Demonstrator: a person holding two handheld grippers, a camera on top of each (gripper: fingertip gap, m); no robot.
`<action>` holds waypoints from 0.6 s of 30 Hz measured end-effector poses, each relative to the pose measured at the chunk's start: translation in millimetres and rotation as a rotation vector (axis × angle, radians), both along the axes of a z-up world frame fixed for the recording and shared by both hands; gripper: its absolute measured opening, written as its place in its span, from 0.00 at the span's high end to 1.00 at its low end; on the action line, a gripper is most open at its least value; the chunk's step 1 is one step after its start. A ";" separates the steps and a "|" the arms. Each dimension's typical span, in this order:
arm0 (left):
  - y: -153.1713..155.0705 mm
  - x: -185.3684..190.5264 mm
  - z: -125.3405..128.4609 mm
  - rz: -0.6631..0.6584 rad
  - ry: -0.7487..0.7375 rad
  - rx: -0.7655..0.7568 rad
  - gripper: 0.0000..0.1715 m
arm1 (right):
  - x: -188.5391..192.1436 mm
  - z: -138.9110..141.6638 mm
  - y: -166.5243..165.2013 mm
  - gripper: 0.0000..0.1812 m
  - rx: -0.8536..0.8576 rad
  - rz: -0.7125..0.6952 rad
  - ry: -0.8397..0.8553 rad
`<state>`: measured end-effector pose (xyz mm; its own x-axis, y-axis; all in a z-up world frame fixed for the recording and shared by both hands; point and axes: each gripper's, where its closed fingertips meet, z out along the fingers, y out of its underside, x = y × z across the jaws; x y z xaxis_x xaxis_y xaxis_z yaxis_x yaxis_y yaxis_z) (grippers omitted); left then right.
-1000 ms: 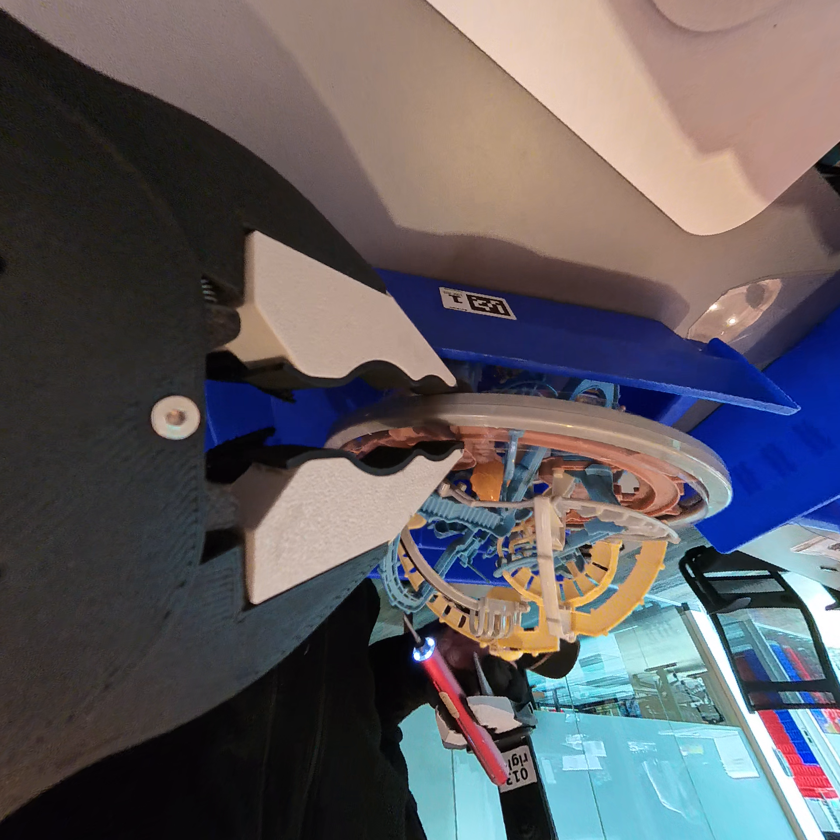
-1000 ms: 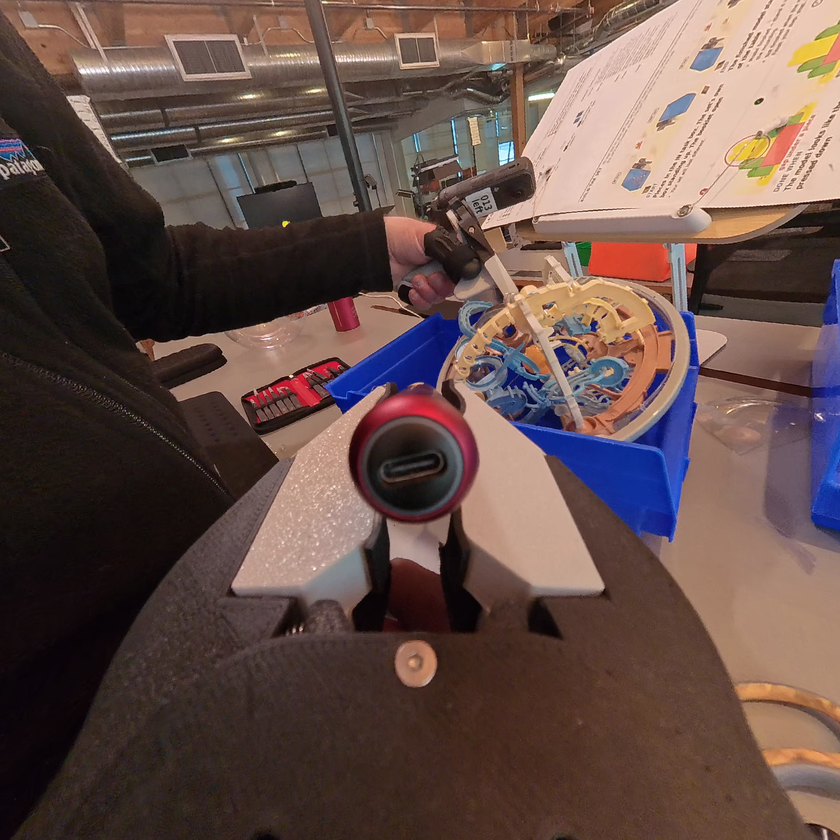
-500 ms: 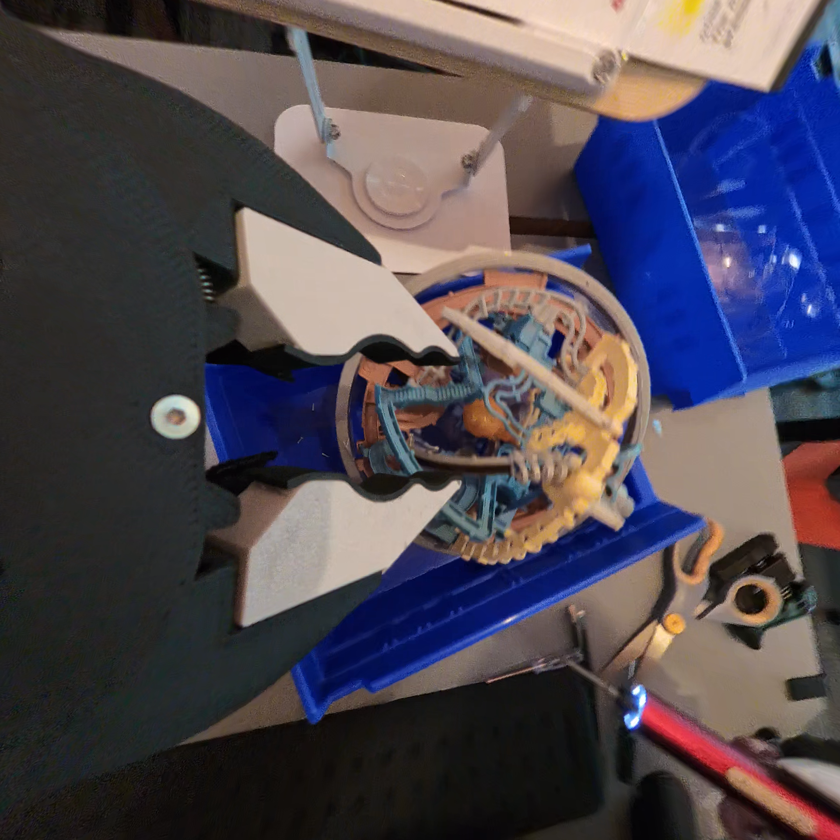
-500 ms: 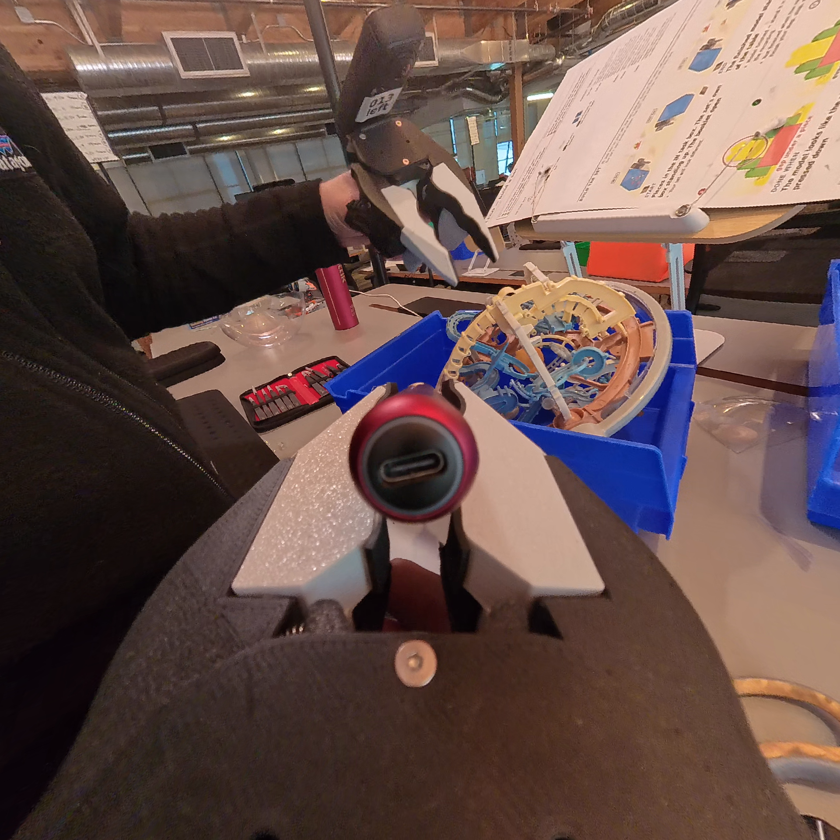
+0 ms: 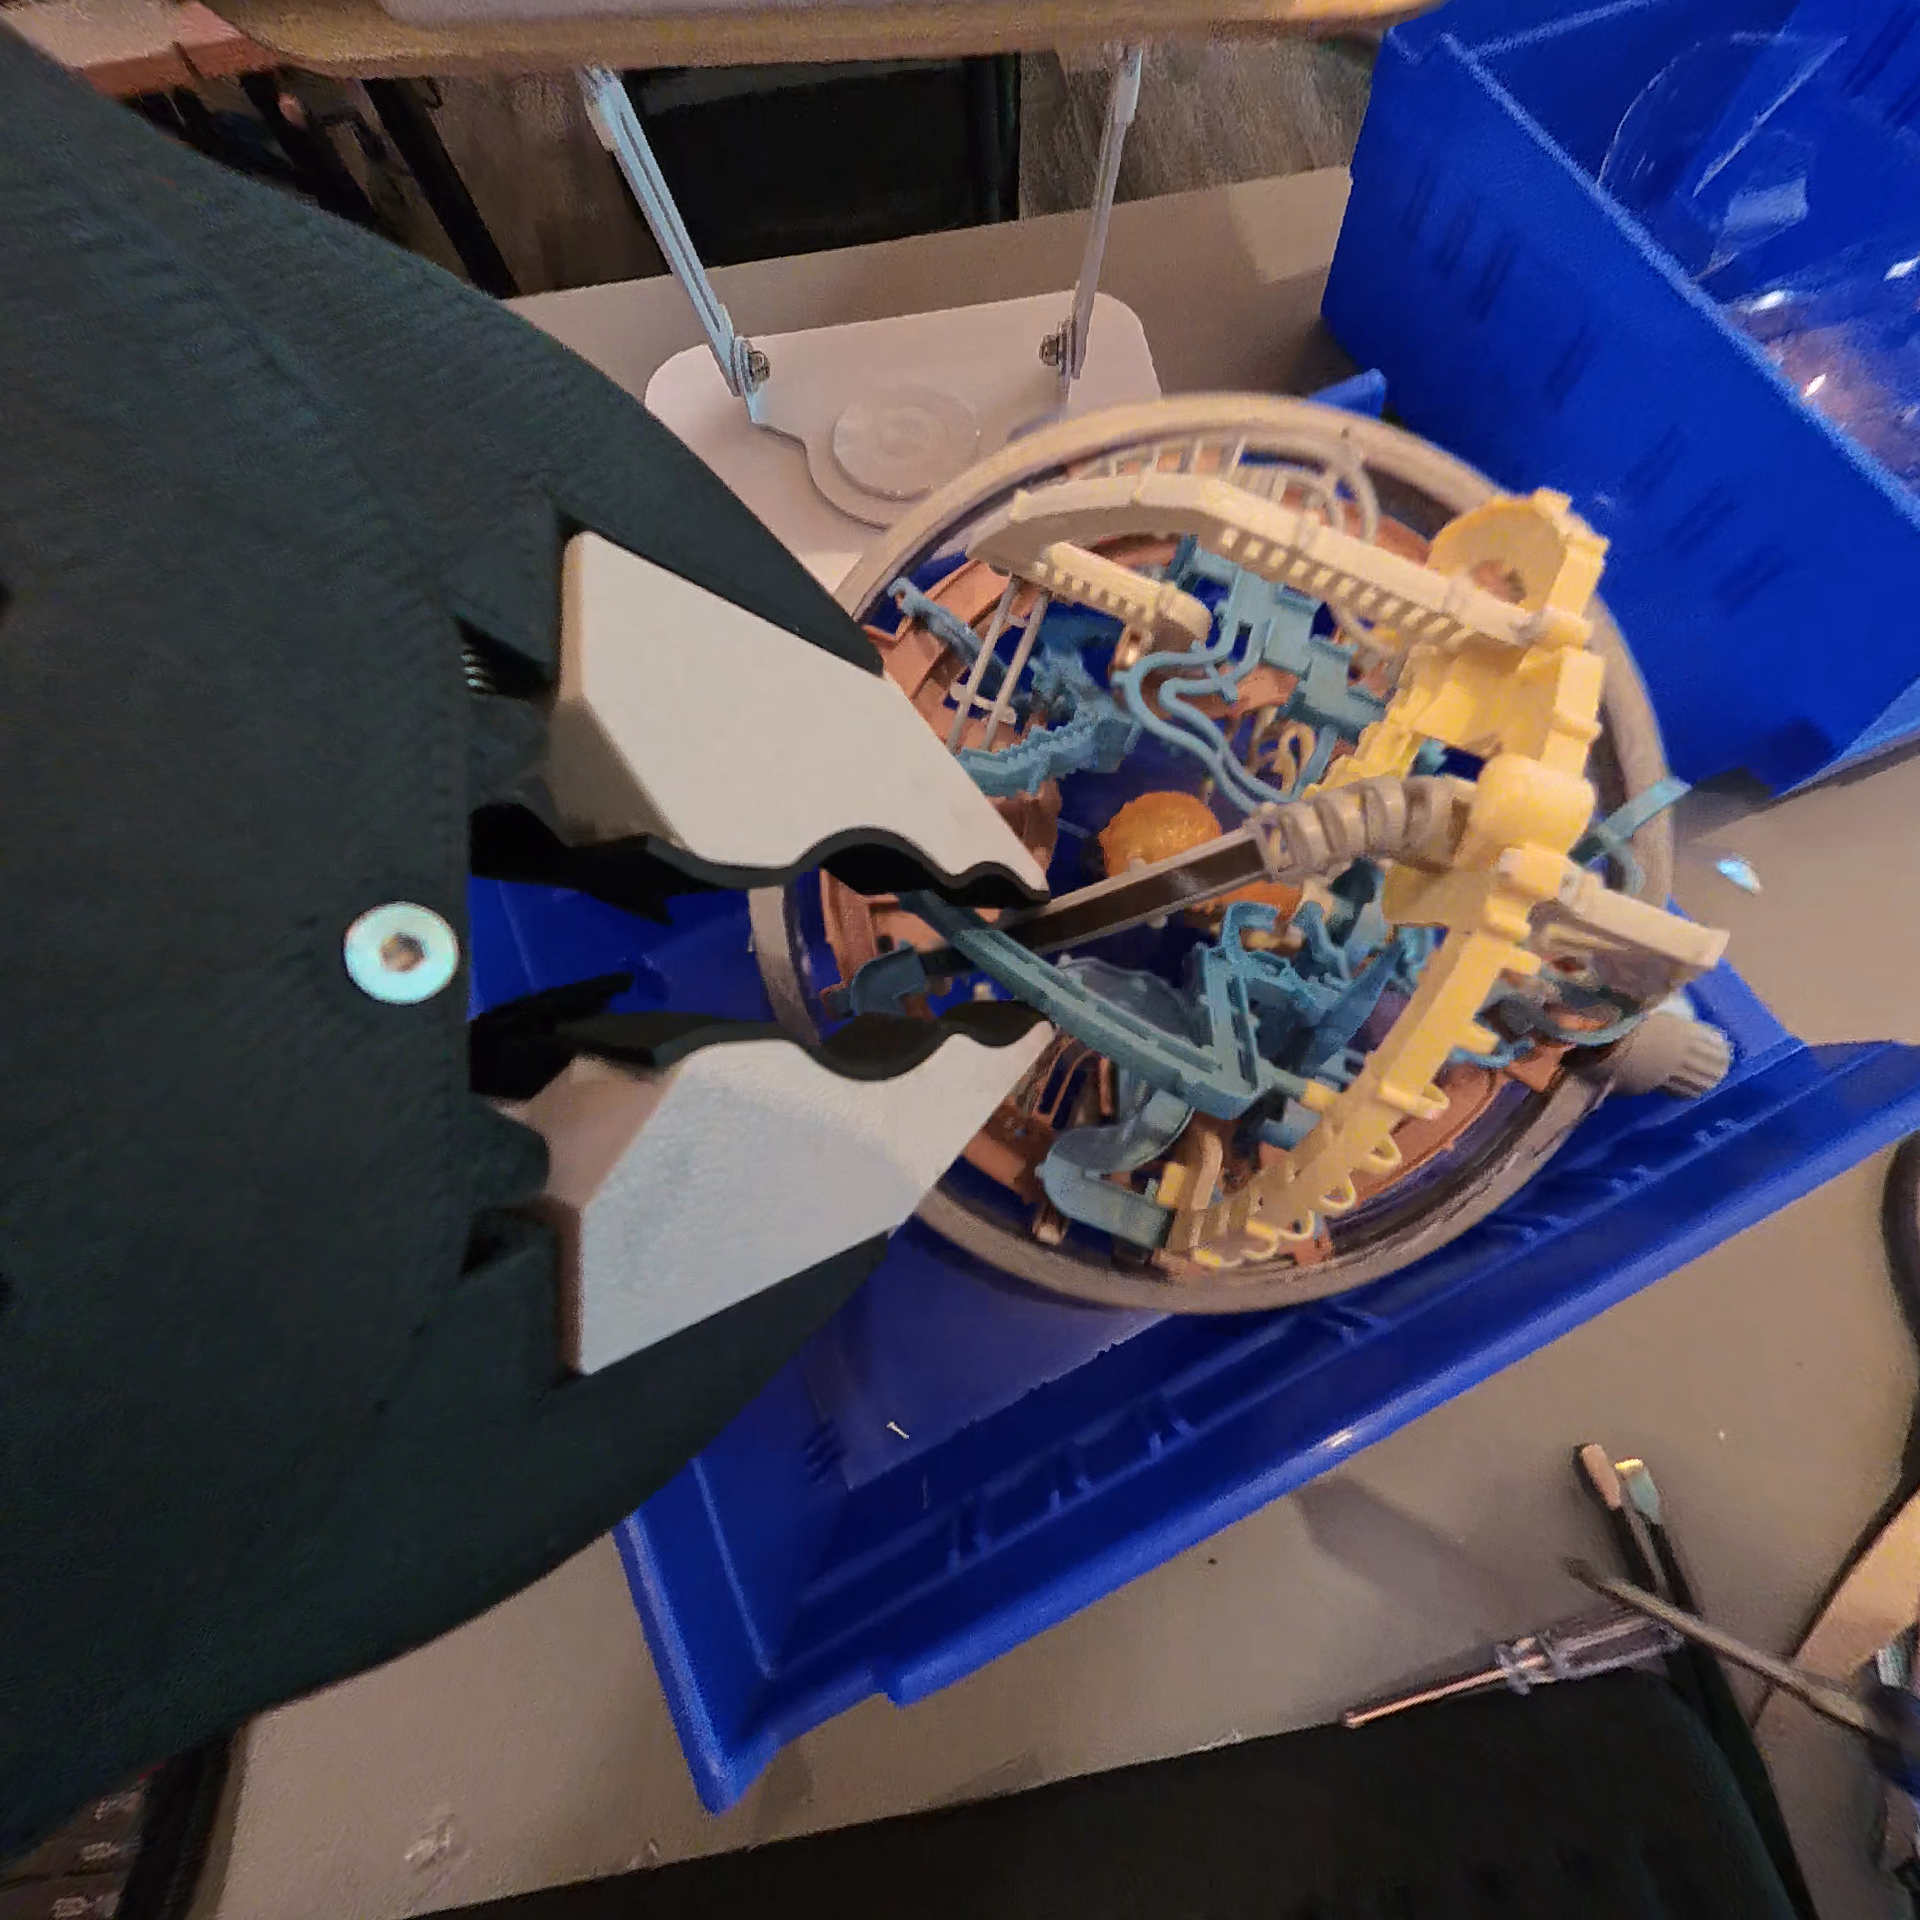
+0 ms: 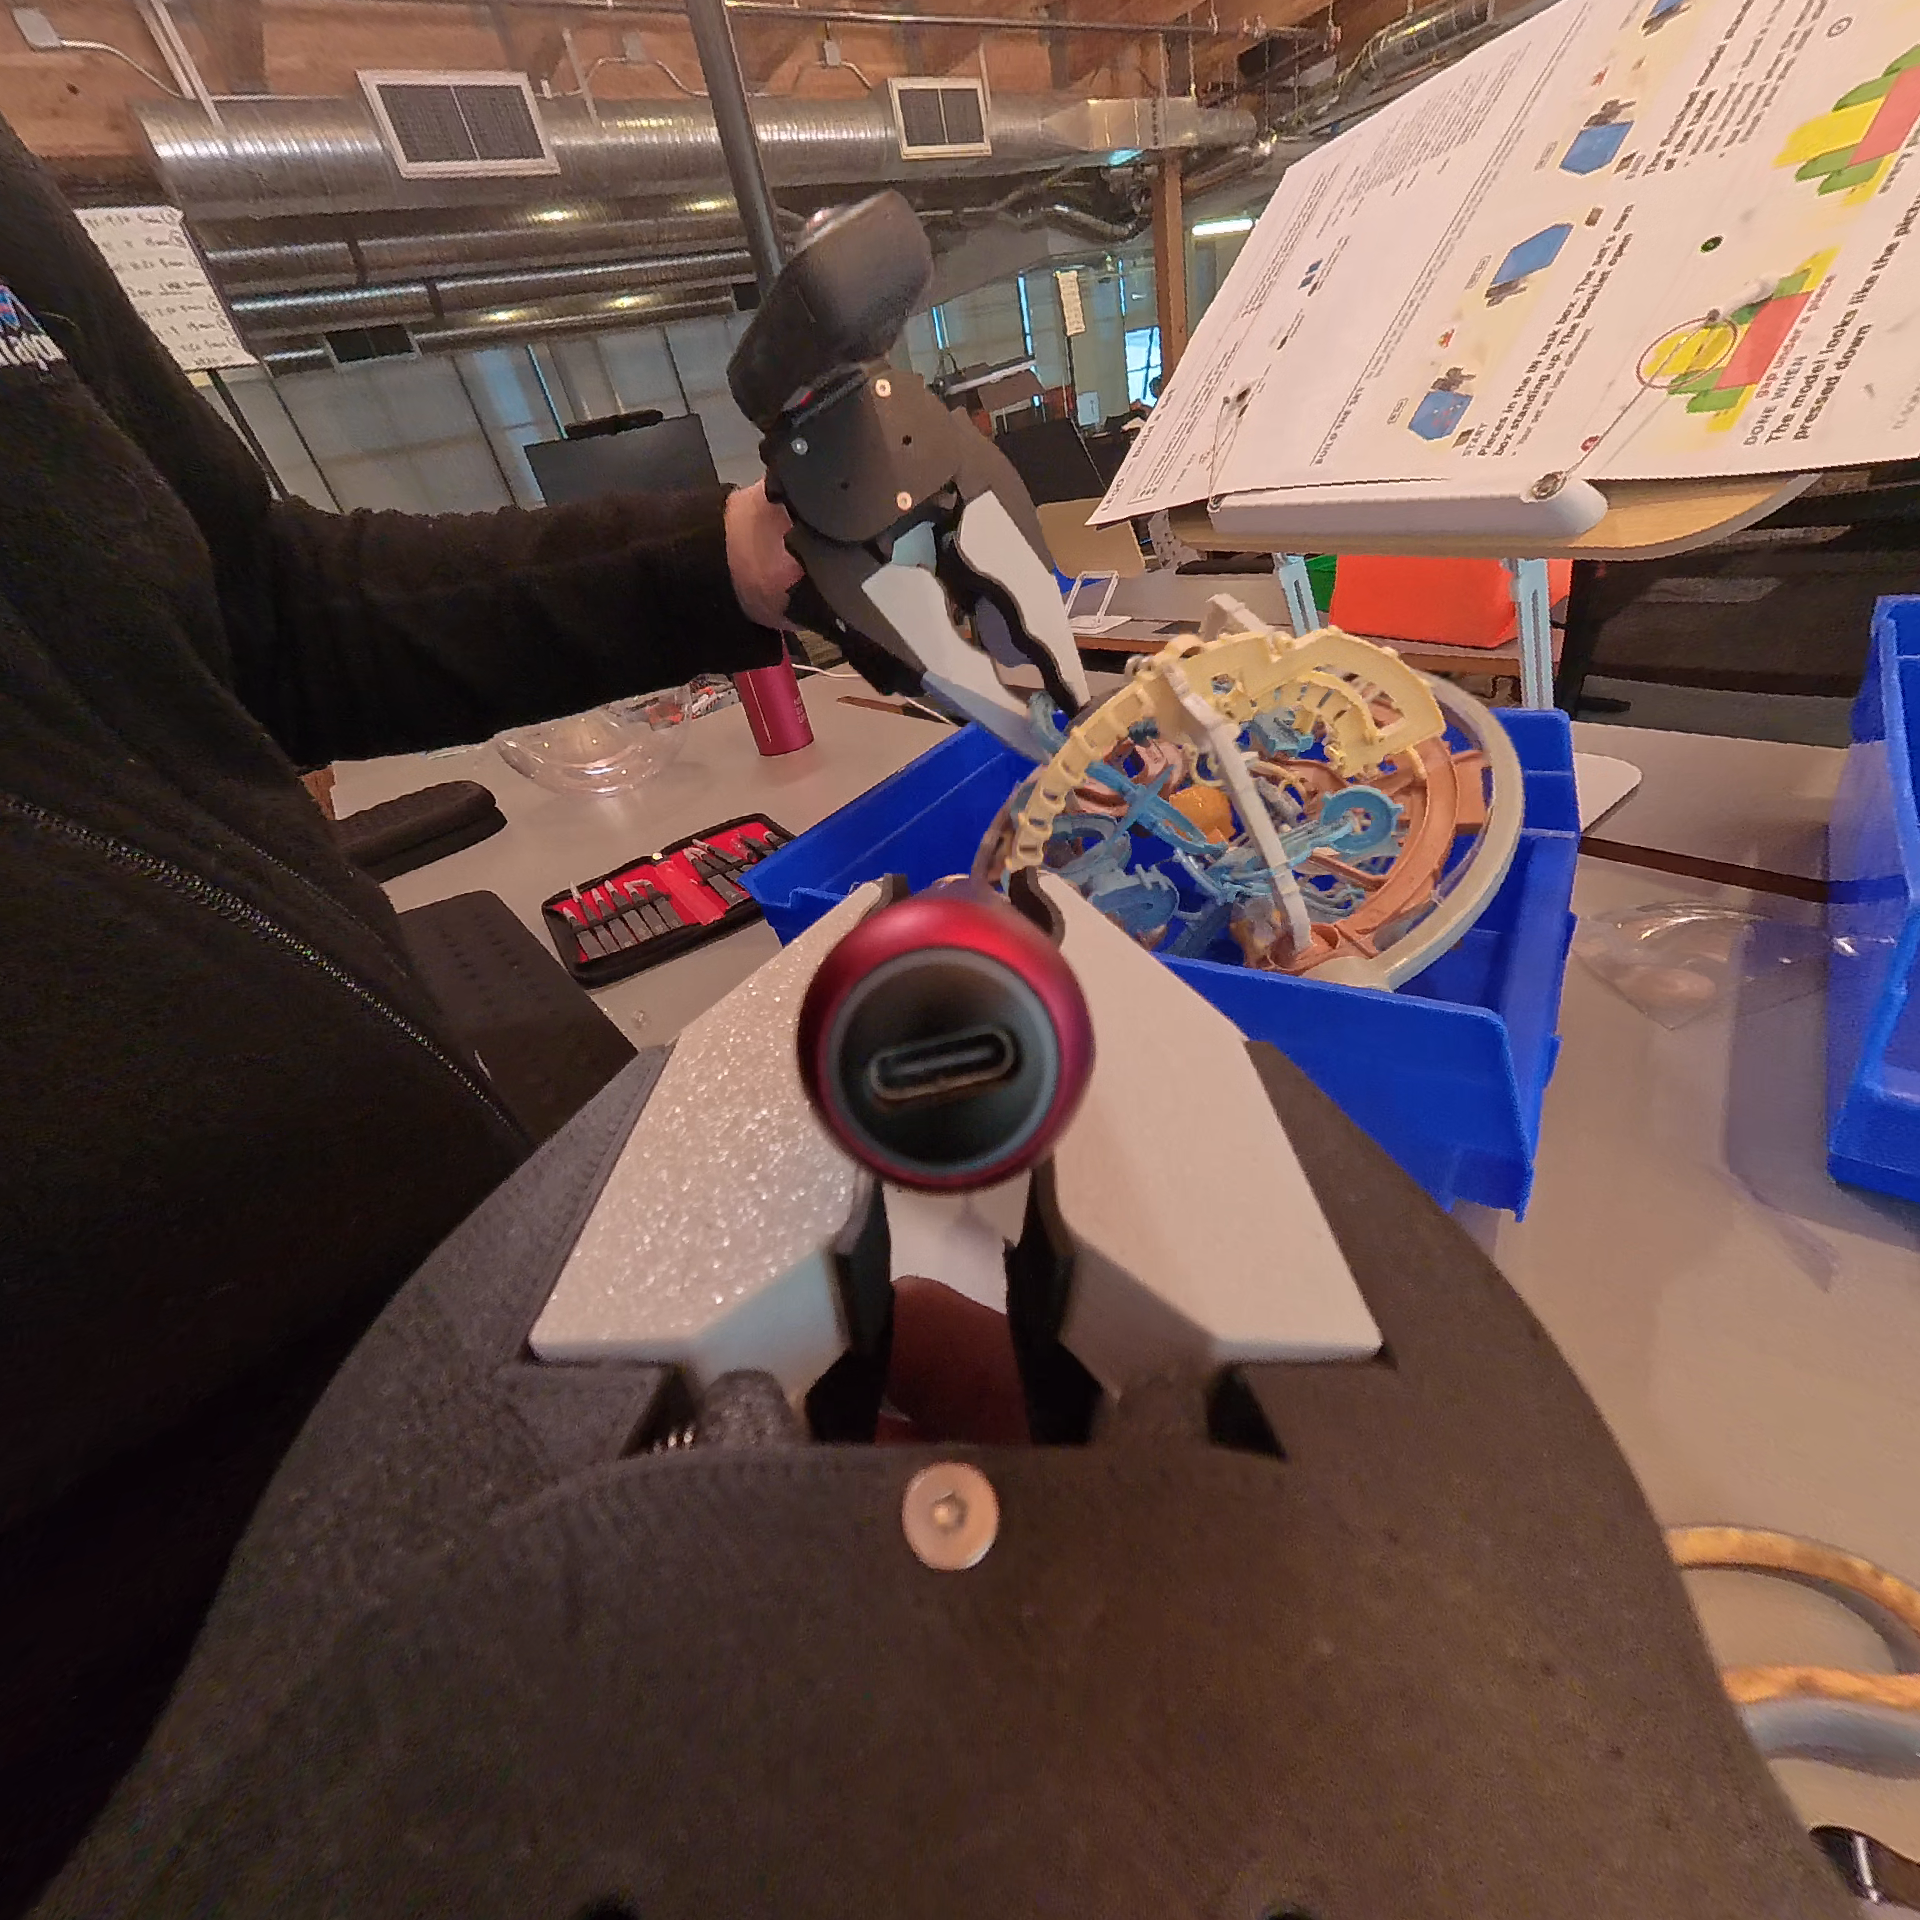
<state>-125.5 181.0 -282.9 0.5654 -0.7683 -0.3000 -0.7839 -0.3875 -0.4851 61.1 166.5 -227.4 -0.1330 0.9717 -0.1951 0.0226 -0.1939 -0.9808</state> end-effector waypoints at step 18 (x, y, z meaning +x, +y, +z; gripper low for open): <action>19.3 -9.8 53.9 0.190 -0.104 0.013 0.96 | 1.4 2.9 0.1 0.89 0.005 0.006 0.012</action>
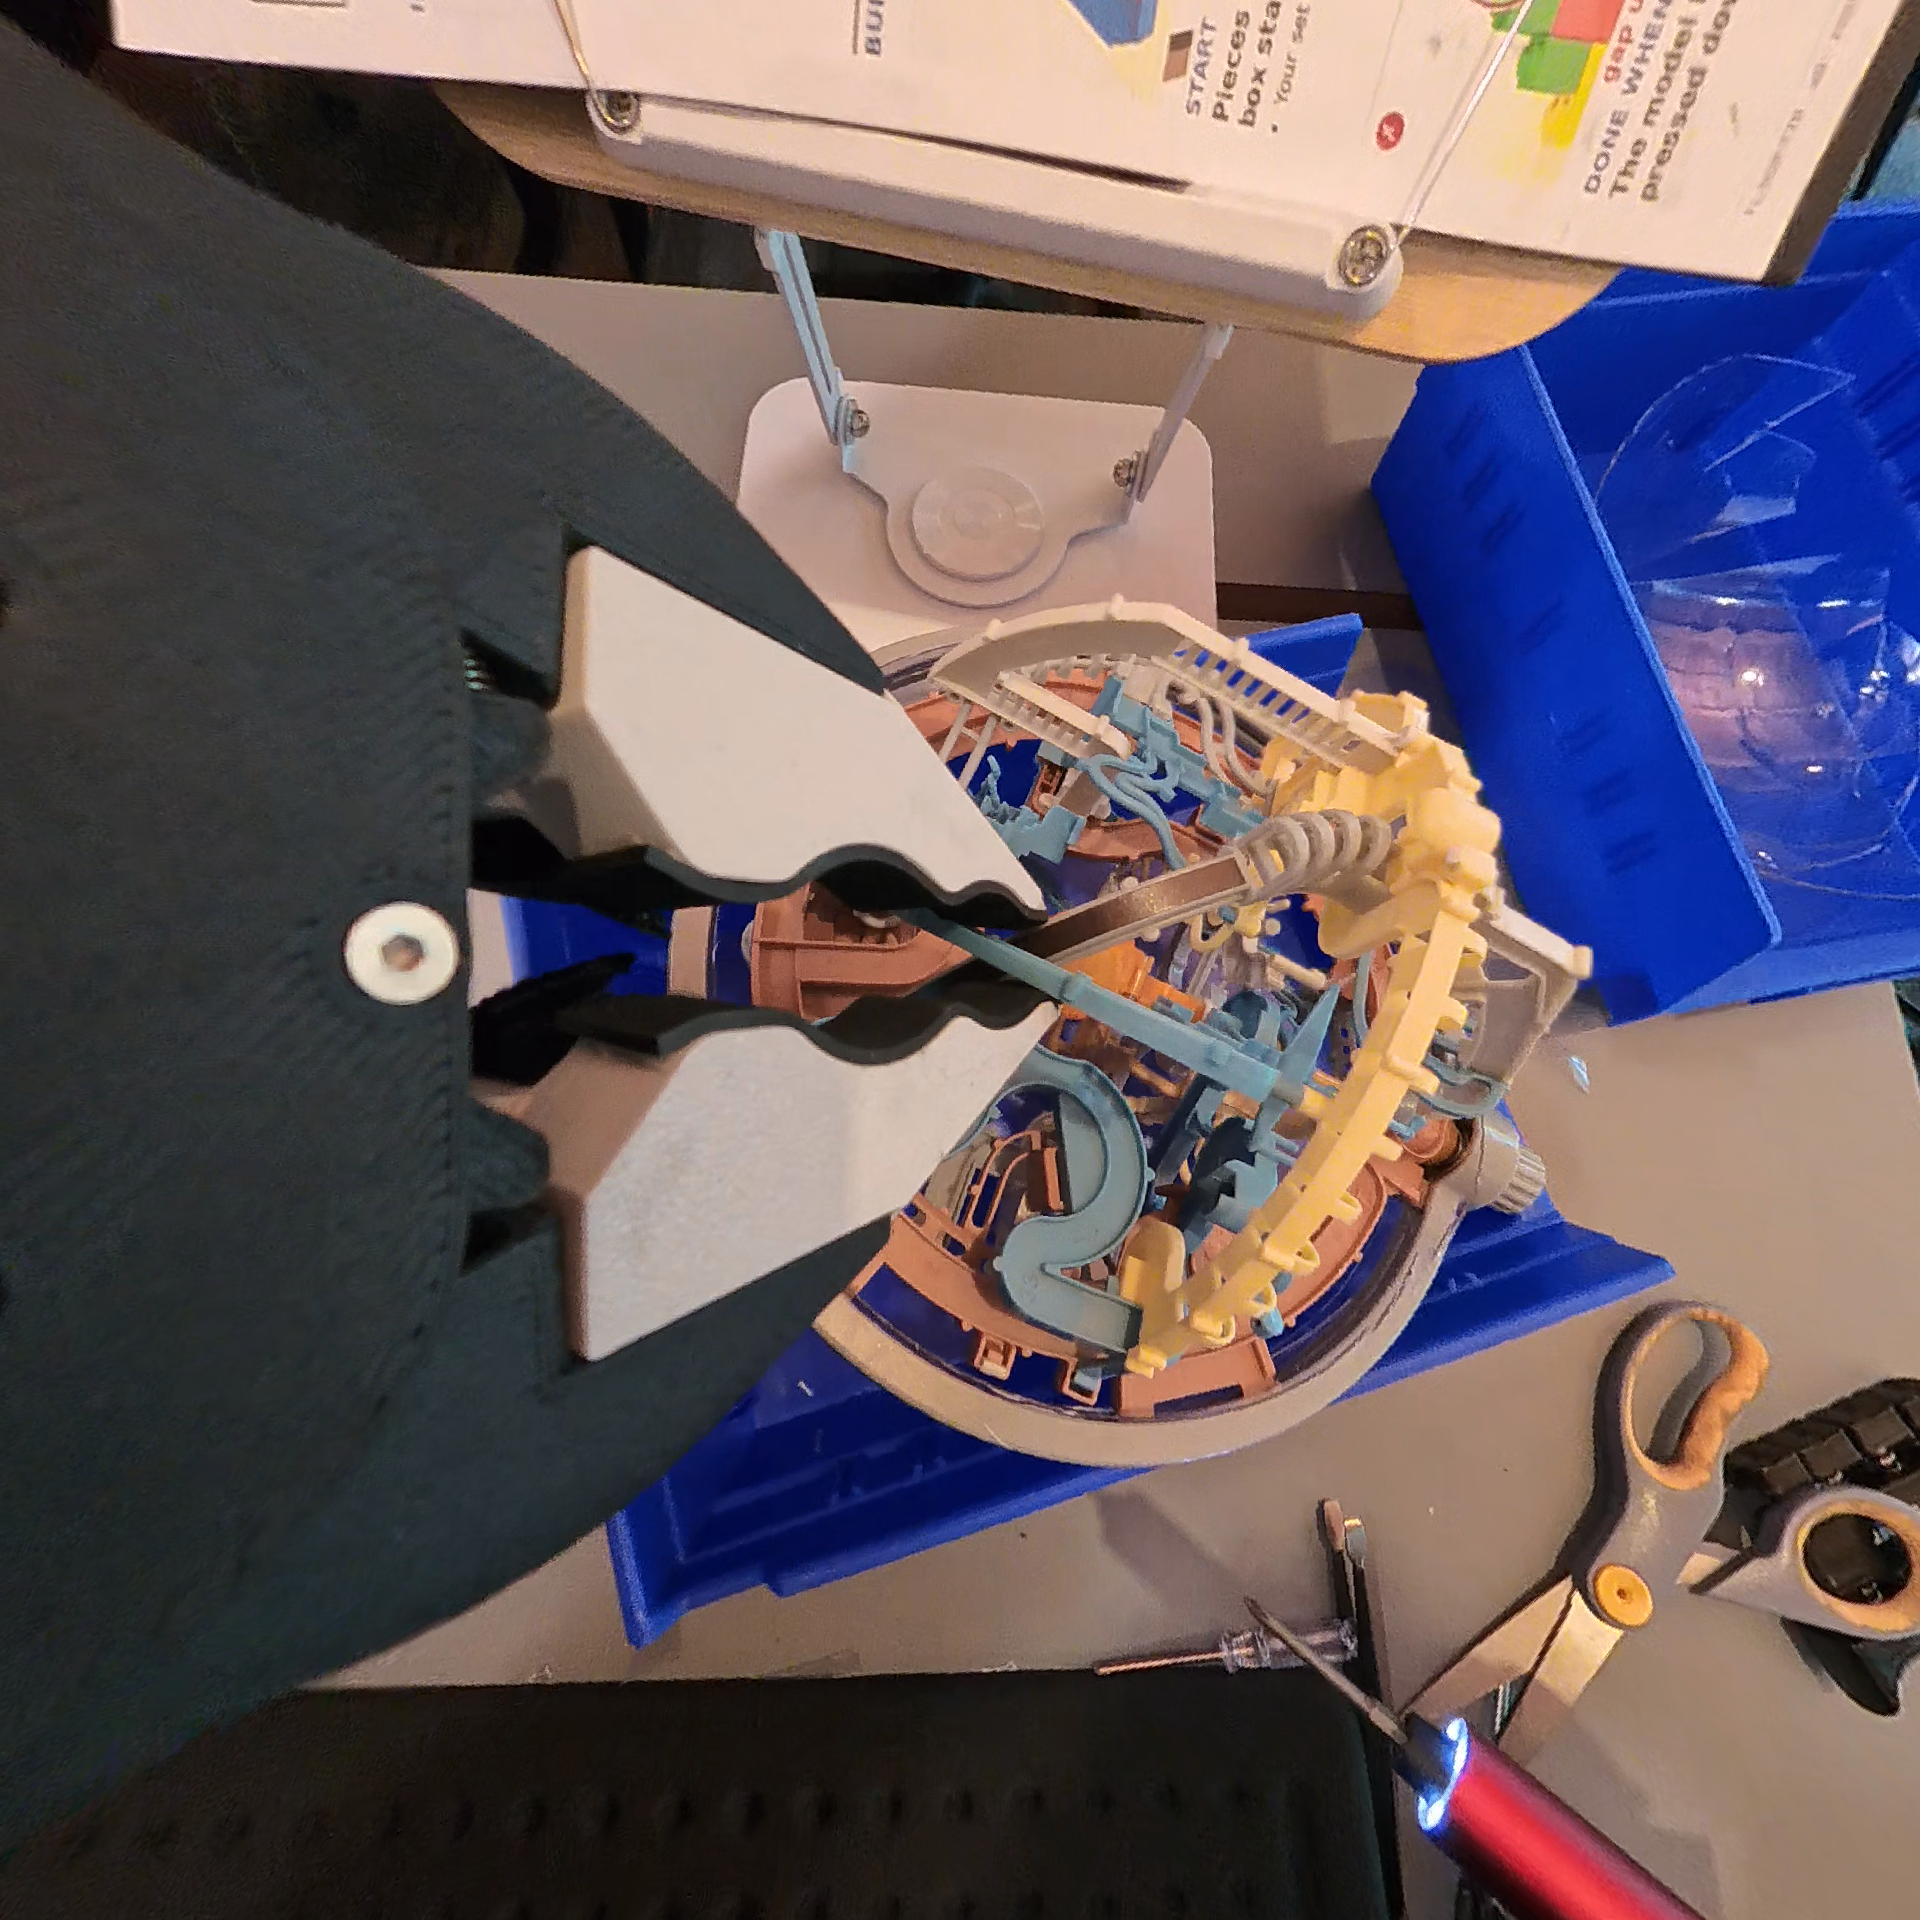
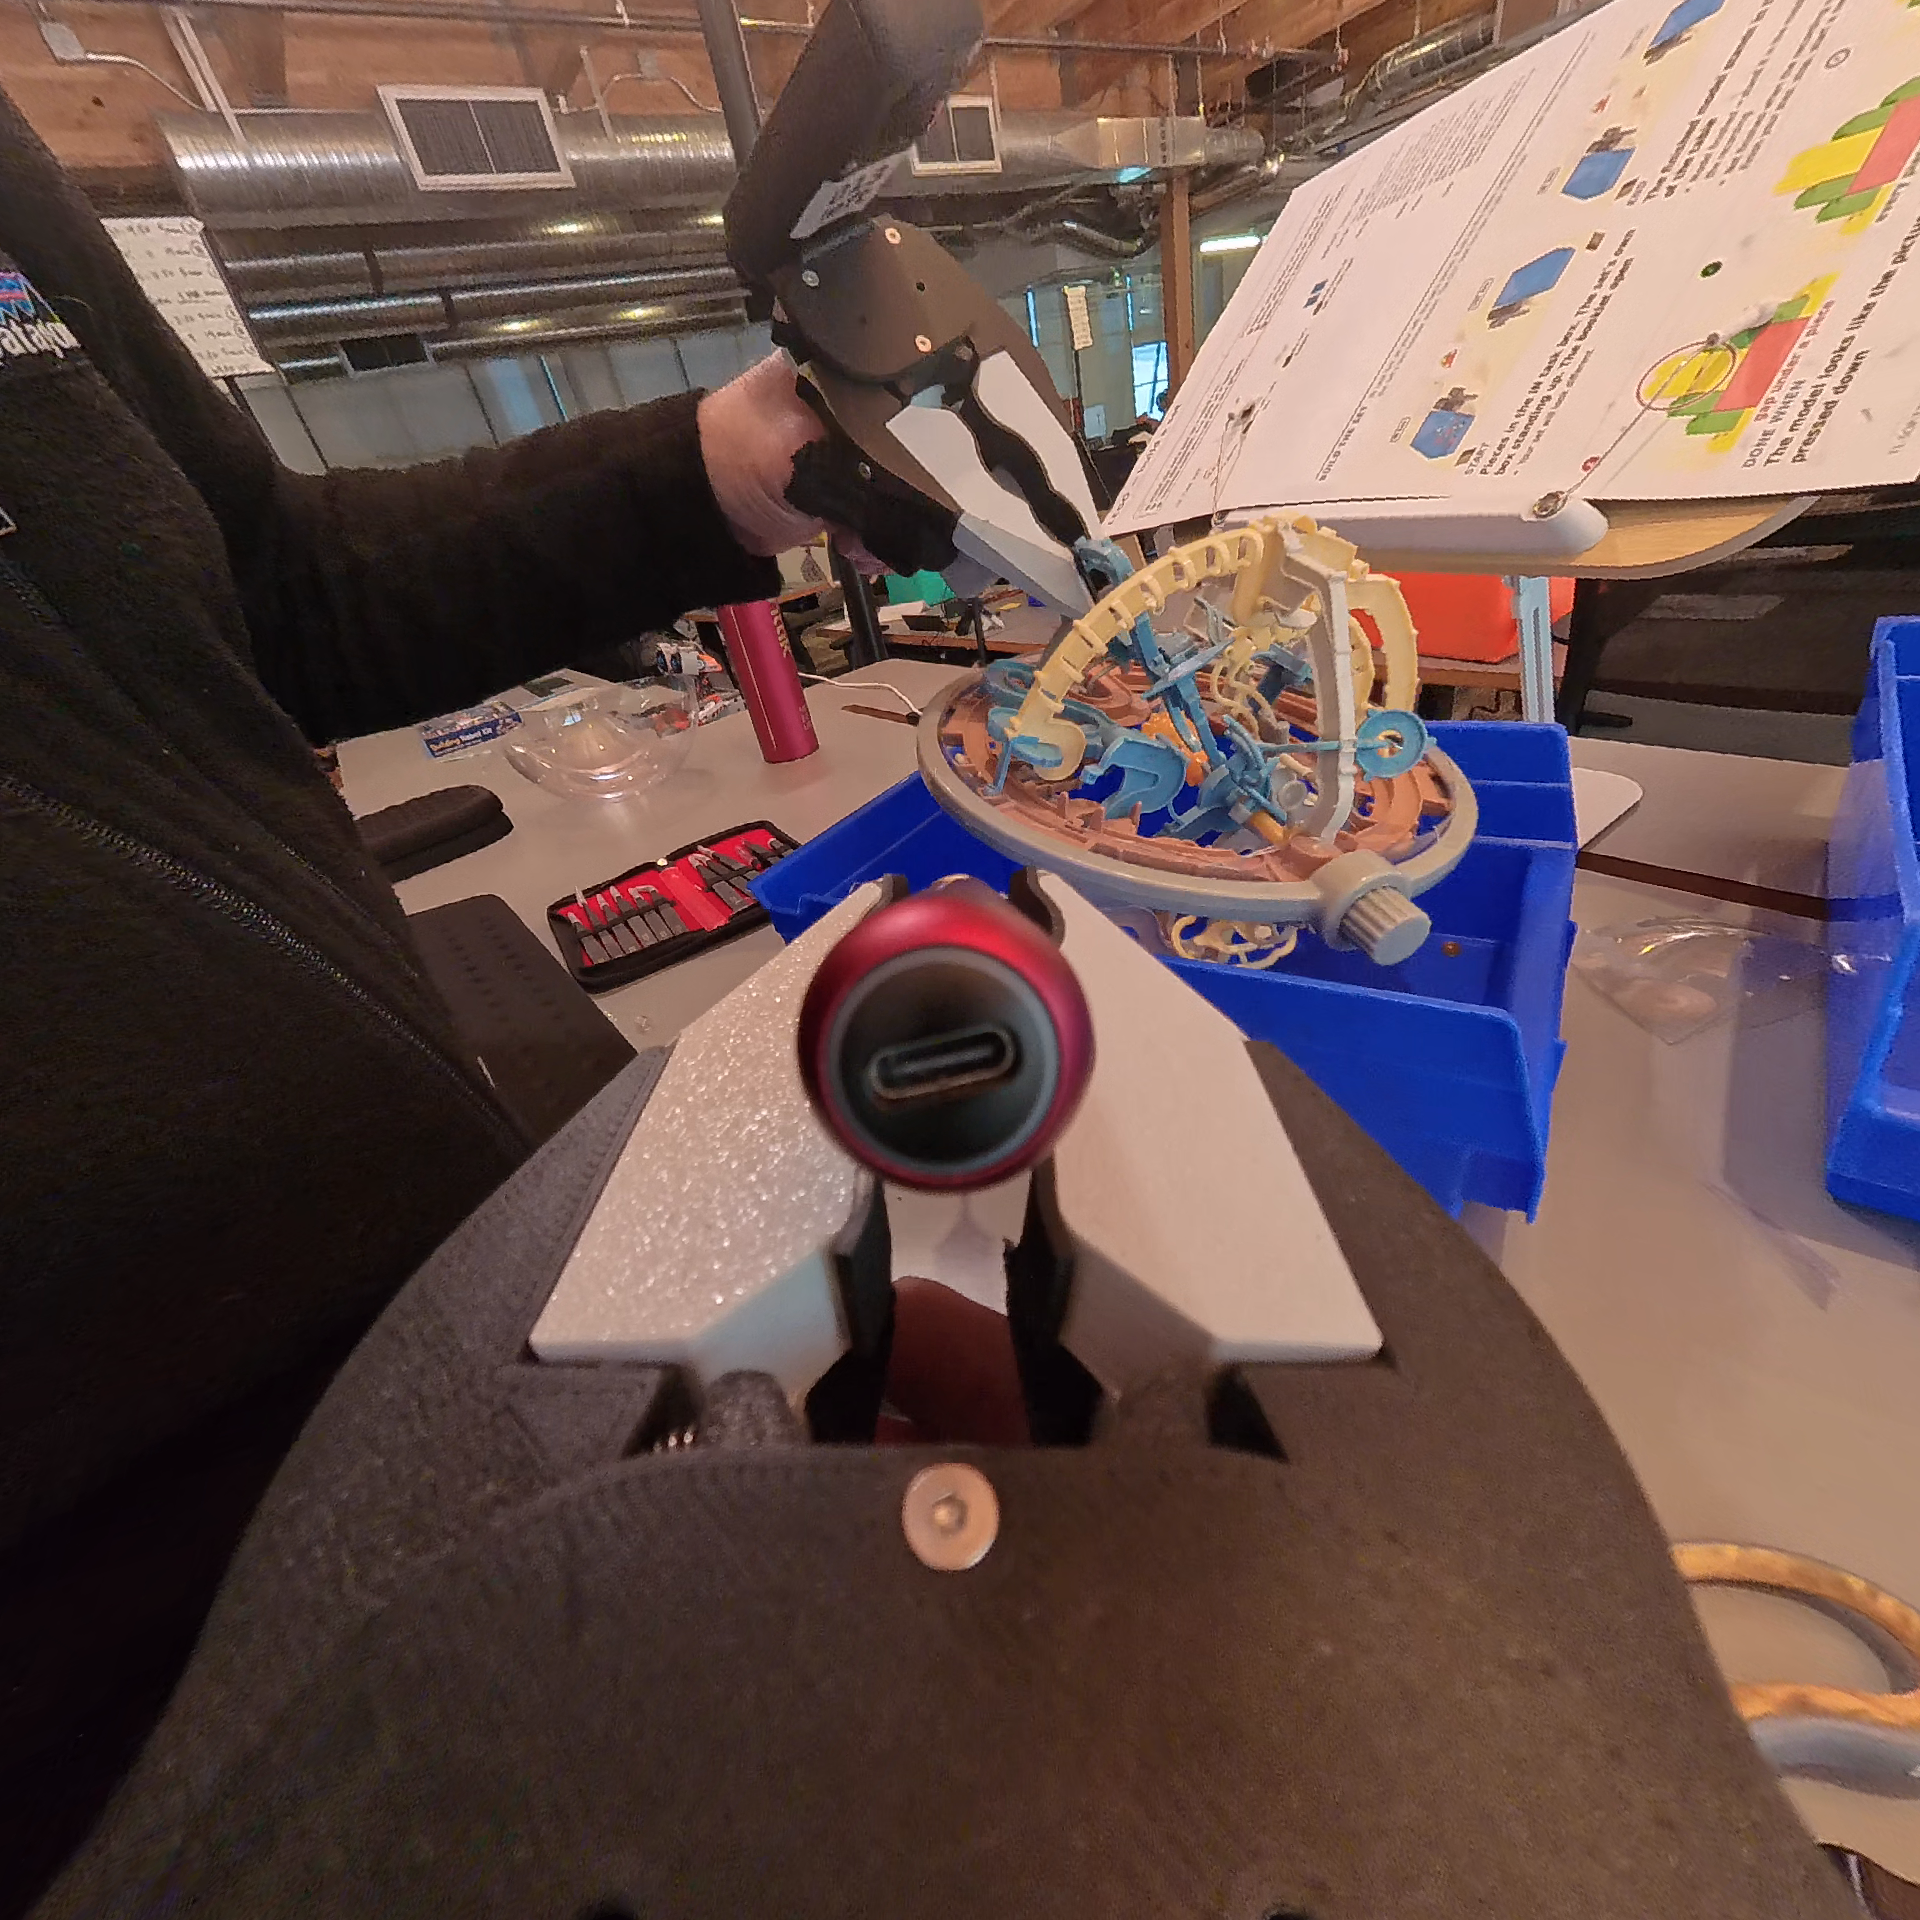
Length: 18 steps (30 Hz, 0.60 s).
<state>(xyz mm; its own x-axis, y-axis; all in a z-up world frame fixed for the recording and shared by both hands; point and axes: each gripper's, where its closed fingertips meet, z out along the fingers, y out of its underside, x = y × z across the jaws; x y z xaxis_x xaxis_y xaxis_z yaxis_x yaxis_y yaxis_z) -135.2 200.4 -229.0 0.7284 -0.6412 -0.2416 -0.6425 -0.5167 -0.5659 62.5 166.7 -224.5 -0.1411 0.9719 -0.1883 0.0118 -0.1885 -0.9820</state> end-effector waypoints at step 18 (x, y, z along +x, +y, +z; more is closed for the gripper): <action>-39.8 11.9 -24.3 0.413 0.088 0.182 0.95 | 0.4 -5.7 -1.1 0.89 -0.001 0.009 -0.014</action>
